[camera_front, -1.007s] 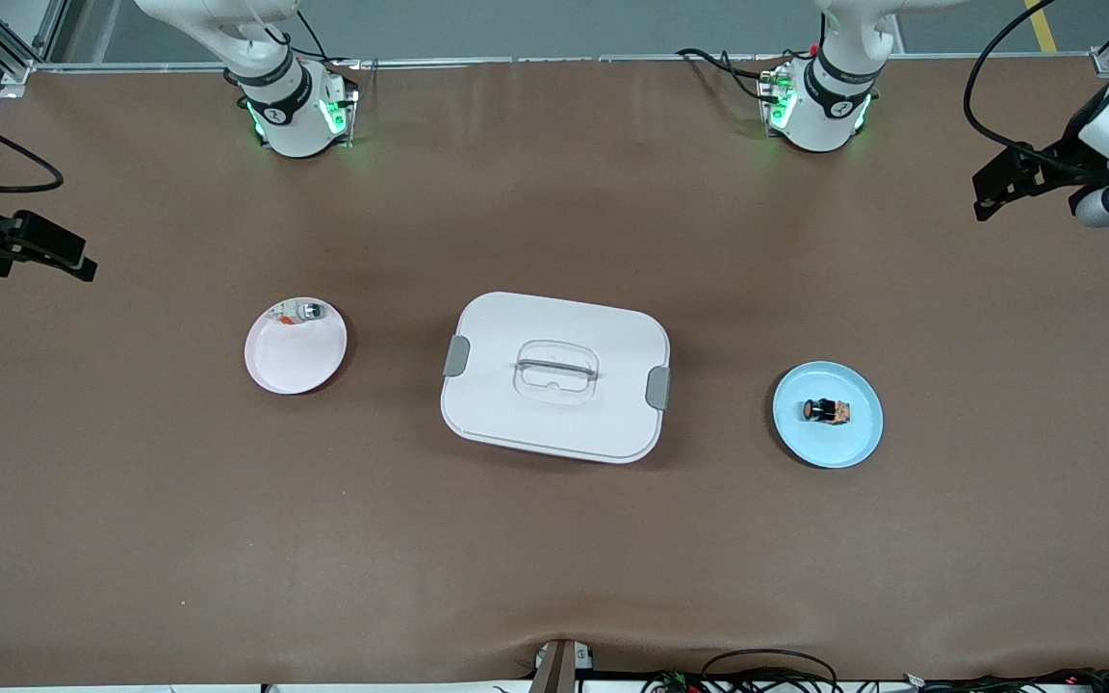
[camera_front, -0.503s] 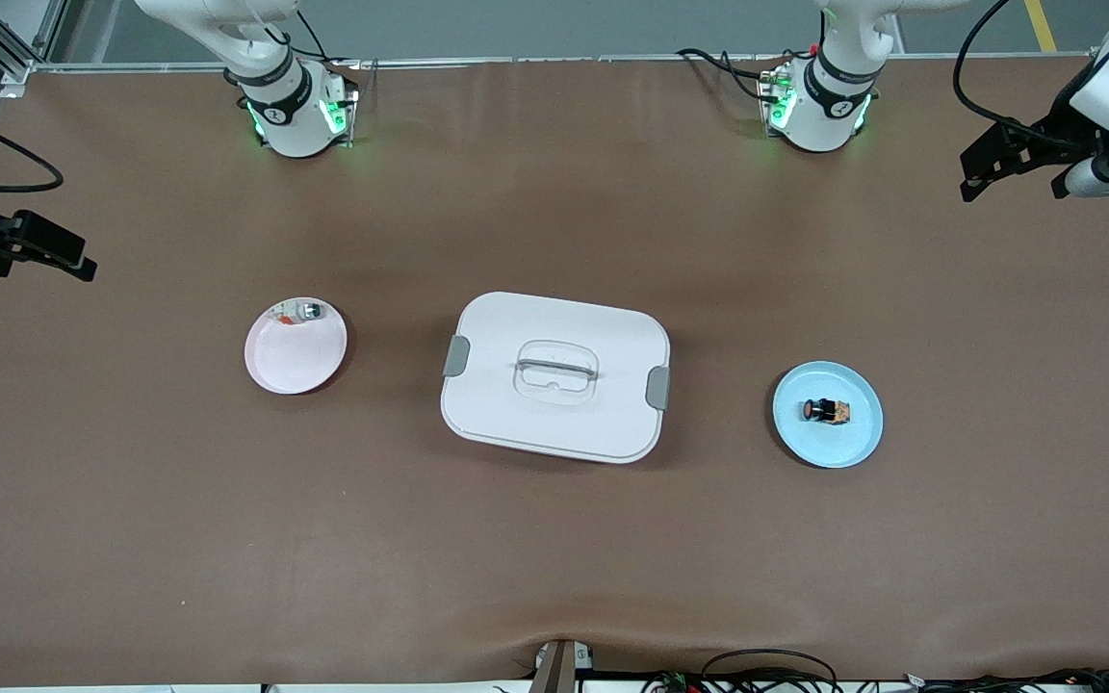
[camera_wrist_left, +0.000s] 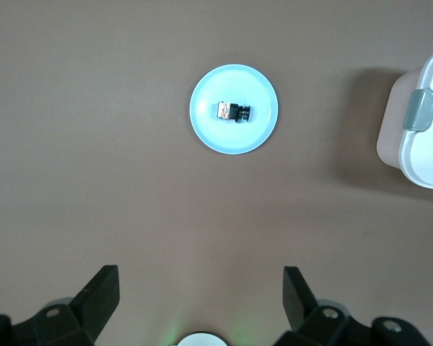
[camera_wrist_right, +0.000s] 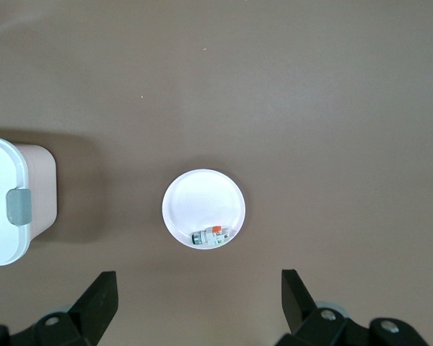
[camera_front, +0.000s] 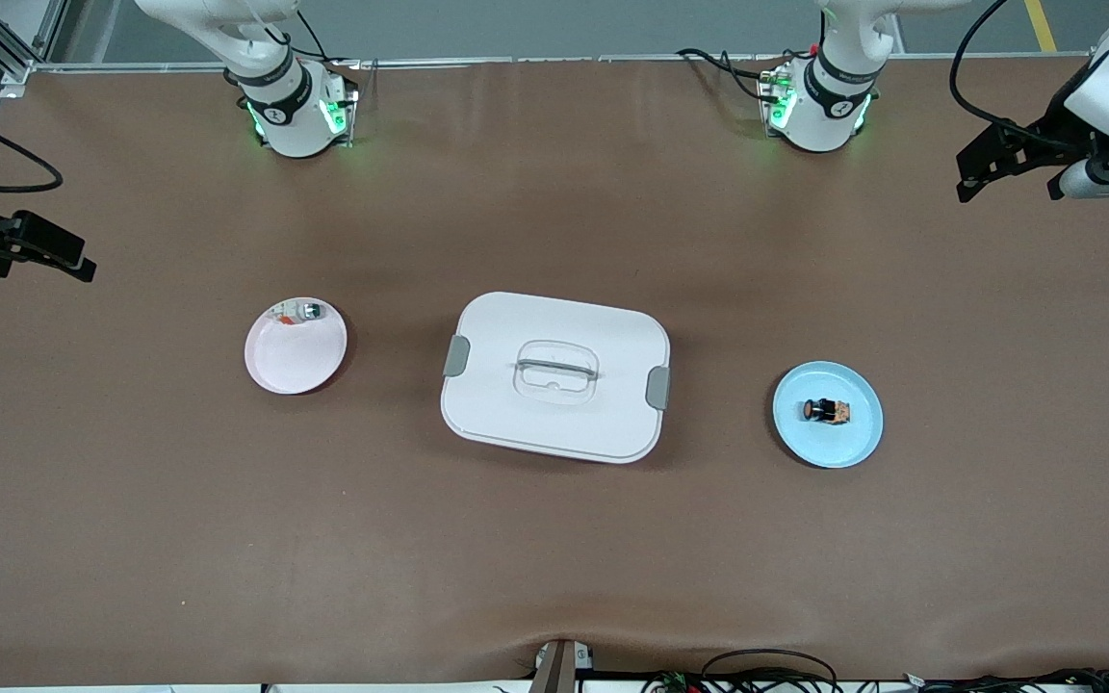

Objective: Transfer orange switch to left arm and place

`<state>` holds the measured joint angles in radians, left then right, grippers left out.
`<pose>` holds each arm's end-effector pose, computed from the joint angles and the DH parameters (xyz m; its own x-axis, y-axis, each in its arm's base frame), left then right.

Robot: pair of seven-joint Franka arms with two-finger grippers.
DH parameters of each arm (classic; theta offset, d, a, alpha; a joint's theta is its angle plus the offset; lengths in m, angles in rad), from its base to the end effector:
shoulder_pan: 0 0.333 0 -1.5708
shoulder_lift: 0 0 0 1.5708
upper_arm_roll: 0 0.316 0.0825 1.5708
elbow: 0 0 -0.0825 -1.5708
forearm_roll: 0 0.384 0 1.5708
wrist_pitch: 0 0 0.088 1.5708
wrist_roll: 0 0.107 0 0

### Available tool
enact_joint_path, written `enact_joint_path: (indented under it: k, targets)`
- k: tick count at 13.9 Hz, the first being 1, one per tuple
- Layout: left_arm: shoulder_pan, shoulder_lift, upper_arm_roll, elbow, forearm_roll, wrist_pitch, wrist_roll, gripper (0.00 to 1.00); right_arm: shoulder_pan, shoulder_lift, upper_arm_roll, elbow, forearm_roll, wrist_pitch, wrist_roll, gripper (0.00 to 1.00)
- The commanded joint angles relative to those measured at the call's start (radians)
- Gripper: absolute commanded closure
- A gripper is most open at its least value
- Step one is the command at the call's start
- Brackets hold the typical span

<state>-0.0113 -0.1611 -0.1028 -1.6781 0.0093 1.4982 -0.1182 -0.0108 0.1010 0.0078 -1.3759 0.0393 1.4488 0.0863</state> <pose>0.4924 -0.0600 0.6521 0.9998 0.0064 -0.0164 0.0059 -0.9996 -0.0279 0.5735 0.0026 0.6479 0.9959 -0.0844 -0.0313 -0.0855 -0.9956 -0.0373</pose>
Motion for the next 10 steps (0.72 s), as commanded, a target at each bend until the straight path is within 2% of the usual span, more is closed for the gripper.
enact_joint_path:
  k: [1,4,7,10]
  targets:
    - [-0.002,0.026,0.012,0.031,0.000,-0.033,-0.009,0.00,-0.012,-0.029,0.008,-0.031,0.013,0.015,-0.011,0.00]
    - [0.005,0.034,0.014,0.049,0.053,-0.035,-0.001,0.00,-0.012,-0.029,0.008,-0.031,0.013,0.015,-0.011,0.00]
    - [-0.001,0.074,0.009,0.103,0.058,-0.038,-0.008,0.00,-0.011,-0.030,0.008,-0.031,0.013,0.010,-0.011,0.00]
    - [-0.002,0.078,0.006,0.109,0.057,-0.038,-0.006,0.00,-0.011,-0.030,0.008,-0.031,0.013,0.008,-0.011,0.00]
